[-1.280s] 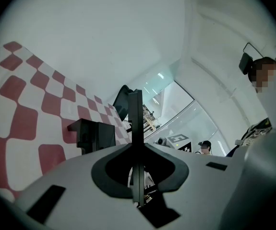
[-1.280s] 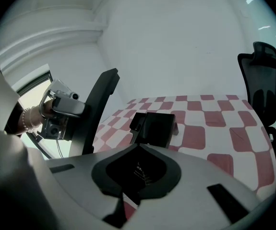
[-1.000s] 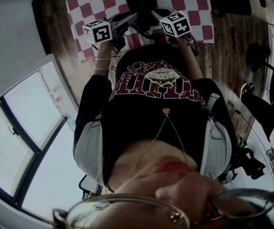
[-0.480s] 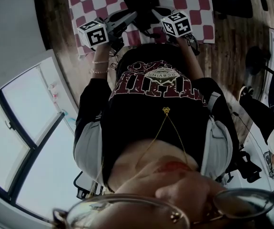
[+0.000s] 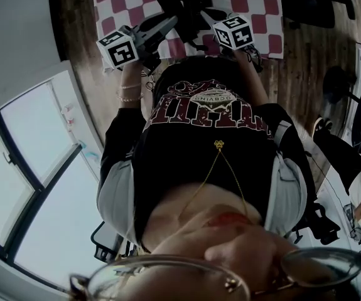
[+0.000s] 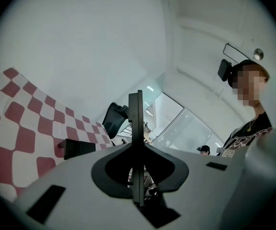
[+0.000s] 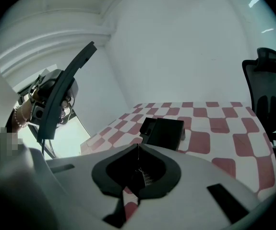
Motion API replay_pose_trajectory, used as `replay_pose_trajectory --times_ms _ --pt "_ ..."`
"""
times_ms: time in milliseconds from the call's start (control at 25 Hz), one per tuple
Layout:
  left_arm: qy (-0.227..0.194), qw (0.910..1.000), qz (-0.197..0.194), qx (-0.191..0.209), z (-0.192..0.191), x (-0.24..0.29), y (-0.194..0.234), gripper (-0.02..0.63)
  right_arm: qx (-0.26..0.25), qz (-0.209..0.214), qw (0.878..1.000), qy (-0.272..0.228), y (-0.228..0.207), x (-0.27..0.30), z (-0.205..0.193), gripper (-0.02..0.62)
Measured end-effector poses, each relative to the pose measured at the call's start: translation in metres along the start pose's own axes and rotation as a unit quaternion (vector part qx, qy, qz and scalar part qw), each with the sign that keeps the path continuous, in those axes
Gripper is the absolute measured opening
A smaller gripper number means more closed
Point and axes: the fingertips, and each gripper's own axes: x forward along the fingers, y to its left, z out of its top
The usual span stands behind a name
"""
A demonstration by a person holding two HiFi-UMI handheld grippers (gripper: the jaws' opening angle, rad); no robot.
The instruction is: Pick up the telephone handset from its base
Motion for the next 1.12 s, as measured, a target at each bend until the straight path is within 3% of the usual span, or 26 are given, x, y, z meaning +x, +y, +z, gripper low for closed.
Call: replay_pose_trajectory --times_ms 320,1120 --pt "-0.015 0.9998 -0.006 0.006 0.008 -0.005 -0.015 0.074 0.006 0.002 1.0 -0.001 -0.001 -0.003 0.002 0.02" --pt "-0.001 0.9999 -0.014 0.005 0.008 0.002 -0.014 0.074 0.011 0.01 1.0 -0.002 -0.001 -0.003 0.009 0.02"
